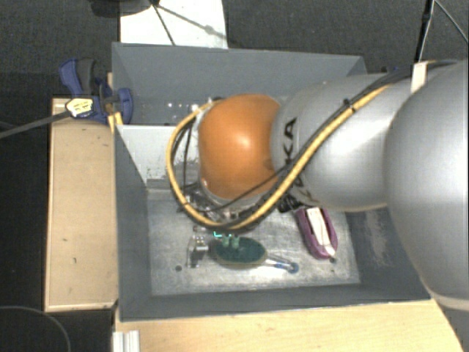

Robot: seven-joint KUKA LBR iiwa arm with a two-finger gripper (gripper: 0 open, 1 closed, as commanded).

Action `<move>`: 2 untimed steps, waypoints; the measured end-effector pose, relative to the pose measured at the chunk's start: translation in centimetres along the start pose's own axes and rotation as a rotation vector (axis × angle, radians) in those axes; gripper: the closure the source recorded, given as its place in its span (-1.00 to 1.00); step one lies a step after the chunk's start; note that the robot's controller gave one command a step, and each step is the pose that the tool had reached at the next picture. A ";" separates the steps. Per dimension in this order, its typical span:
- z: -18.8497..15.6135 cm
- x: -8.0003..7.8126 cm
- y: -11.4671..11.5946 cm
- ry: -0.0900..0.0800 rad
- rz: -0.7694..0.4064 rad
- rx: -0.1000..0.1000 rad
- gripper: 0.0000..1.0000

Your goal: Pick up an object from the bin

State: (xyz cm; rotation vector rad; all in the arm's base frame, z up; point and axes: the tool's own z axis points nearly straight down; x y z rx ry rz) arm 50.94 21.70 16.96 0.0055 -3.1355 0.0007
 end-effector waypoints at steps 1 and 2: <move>6.4 0.6 -6.2 -0.001 -0.031 0.003 -1.00; 9.8 2.1 -12.6 -0.015 0.120 -0.006 -1.00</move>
Offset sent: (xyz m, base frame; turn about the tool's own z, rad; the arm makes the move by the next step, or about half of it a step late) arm -0.0053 -0.0583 -0.0605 -0.0359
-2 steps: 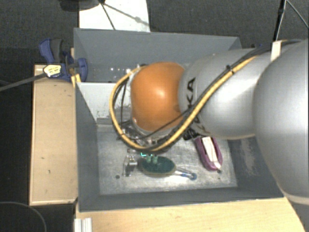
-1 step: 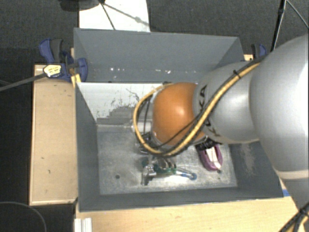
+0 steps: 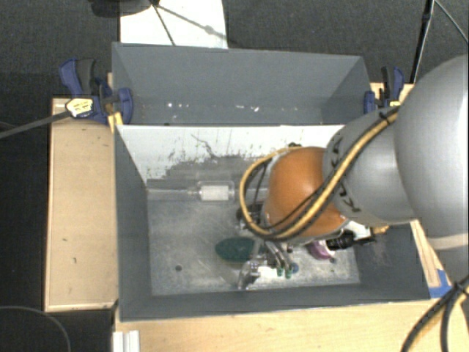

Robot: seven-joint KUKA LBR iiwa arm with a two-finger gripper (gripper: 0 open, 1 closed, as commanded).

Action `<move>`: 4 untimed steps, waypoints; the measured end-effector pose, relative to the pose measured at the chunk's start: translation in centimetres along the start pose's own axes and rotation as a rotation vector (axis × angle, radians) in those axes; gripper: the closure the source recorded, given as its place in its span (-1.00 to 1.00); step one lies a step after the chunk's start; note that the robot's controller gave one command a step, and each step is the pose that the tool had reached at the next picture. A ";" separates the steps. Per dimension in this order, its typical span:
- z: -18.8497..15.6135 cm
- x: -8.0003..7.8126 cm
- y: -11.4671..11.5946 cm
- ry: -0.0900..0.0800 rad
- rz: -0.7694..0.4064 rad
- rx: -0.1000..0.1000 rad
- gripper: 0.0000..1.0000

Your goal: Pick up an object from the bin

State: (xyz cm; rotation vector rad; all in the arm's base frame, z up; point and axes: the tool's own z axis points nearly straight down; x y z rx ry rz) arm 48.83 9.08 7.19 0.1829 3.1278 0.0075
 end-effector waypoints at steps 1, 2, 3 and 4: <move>-0.2 -0.3 0.1 -0.009 0.004 -0.001 1.00; -10.9 -0.2 0.3 0.000 0.048 0.002 1.00; -10.5 0.0 0.3 0.007 0.050 0.004 -1.00; 0.2 1.0 8.6 0.004 -0.197 0.001 -1.00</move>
Offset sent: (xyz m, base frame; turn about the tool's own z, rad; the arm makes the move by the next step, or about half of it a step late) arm 0.0000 0.0000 0.0000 0.0000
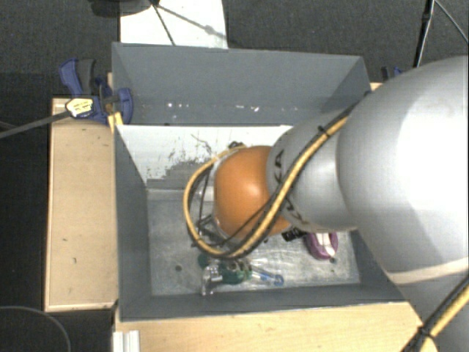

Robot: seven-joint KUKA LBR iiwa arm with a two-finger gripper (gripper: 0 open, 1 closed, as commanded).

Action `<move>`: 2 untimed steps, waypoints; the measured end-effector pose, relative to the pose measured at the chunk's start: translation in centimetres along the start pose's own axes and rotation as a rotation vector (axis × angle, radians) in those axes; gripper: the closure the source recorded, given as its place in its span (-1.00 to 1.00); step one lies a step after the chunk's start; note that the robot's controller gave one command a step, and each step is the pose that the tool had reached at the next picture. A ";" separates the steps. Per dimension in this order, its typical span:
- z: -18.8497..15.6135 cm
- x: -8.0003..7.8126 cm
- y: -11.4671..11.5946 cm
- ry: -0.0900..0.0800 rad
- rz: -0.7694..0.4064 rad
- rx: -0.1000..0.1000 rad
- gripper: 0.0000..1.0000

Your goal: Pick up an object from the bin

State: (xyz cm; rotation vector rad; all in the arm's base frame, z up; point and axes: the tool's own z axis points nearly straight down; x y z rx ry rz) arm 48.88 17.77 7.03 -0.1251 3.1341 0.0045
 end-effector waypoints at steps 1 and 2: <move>-2.9 -0.3 -5.6 -0.001 0.139 0.003 -1.00; -2.8 -0.3 -5.4 0.001 0.142 0.001 1.00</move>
Offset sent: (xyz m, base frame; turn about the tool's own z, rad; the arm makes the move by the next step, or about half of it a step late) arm 0.0062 -0.0537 0.0271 0.1335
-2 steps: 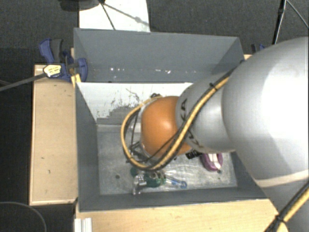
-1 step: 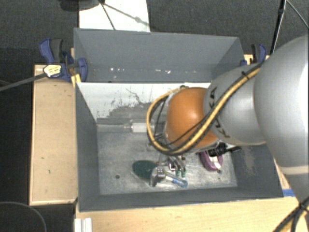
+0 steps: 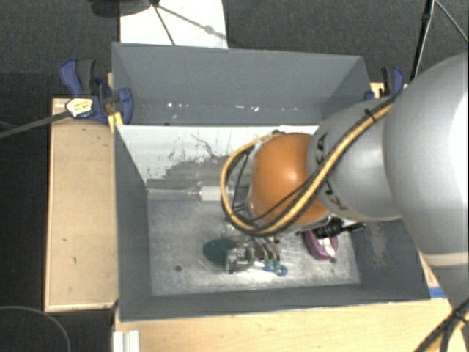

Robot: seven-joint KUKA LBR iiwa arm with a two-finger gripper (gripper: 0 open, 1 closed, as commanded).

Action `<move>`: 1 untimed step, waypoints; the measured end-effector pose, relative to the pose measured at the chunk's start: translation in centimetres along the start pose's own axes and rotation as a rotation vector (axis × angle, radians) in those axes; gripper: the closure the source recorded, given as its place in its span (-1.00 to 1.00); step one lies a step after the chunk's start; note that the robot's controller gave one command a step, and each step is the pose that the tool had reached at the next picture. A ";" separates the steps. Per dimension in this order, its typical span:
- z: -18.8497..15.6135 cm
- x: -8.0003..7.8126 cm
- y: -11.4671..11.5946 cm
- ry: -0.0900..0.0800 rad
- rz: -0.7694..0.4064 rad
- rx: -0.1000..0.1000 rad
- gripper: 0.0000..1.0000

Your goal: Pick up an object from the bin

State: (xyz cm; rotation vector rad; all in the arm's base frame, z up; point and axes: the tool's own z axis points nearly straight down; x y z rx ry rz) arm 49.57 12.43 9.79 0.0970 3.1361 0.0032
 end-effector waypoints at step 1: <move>-12.9 -1.6 -0.7 -0.006 -0.016 -0.001 1.00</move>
Offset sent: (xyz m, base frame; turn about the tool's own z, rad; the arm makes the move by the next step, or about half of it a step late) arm 0.0125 -0.0087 0.1247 -0.0219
